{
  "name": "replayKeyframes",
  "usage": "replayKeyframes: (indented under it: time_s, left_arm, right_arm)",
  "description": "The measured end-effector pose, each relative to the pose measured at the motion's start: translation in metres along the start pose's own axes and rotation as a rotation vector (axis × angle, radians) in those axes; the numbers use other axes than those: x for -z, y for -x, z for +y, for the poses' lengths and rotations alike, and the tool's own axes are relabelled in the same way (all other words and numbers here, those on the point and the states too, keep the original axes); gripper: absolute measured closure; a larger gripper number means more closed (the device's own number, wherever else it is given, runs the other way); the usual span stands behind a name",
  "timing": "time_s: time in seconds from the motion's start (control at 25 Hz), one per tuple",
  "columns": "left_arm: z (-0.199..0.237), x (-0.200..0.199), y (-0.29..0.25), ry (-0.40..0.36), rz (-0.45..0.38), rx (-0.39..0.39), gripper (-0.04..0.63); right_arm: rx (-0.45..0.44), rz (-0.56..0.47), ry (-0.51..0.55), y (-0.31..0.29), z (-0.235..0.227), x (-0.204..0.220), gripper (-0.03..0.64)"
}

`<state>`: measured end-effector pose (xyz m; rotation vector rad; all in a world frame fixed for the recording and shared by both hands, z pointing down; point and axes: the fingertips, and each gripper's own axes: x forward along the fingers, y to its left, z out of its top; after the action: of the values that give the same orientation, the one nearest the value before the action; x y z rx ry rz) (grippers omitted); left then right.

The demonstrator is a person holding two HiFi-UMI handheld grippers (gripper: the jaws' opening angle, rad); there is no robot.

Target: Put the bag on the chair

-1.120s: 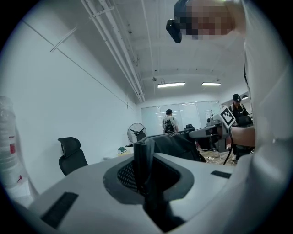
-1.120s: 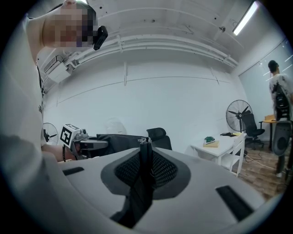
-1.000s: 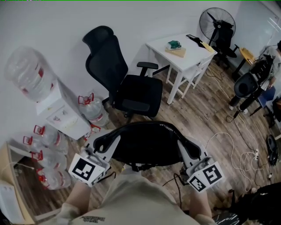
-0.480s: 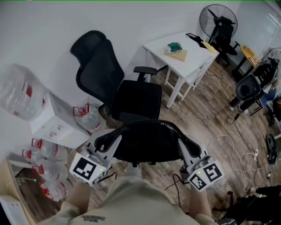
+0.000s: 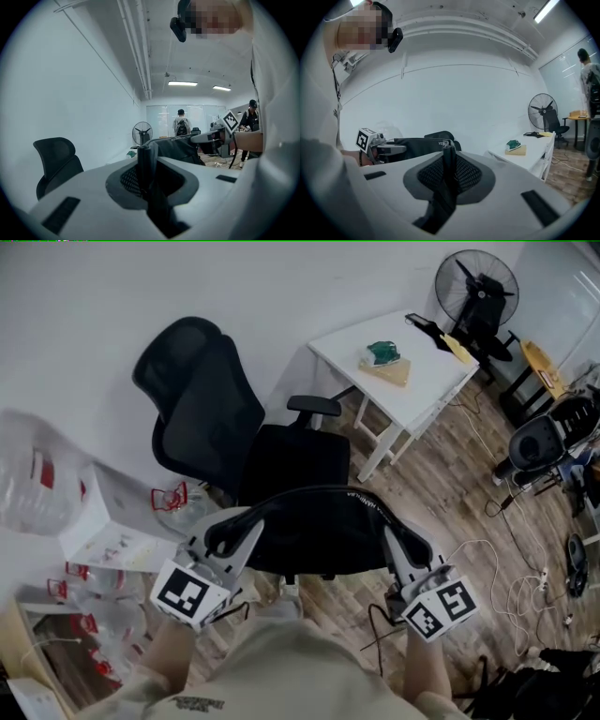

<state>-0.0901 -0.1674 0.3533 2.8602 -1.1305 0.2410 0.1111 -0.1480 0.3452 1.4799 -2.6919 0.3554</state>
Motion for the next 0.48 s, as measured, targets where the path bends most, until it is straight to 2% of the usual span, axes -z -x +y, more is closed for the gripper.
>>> replayKeyframes:
  time_s: [0.24,0.48]
  left_arm:
    - [0.046,-0.005,-0.028,-0.005,0.002,-0.006,0.534]
    - [0.069,-0.005,-0.039,0.004,0.004,-0.028,0.534]
  right_arm:
    - [-0.003,0.006,-0.007,-0.052,-0.019,-0.009,0.551]
    - [-0.018,0.015,-0.012,-0.079,-0.028,-0.012,0.551]
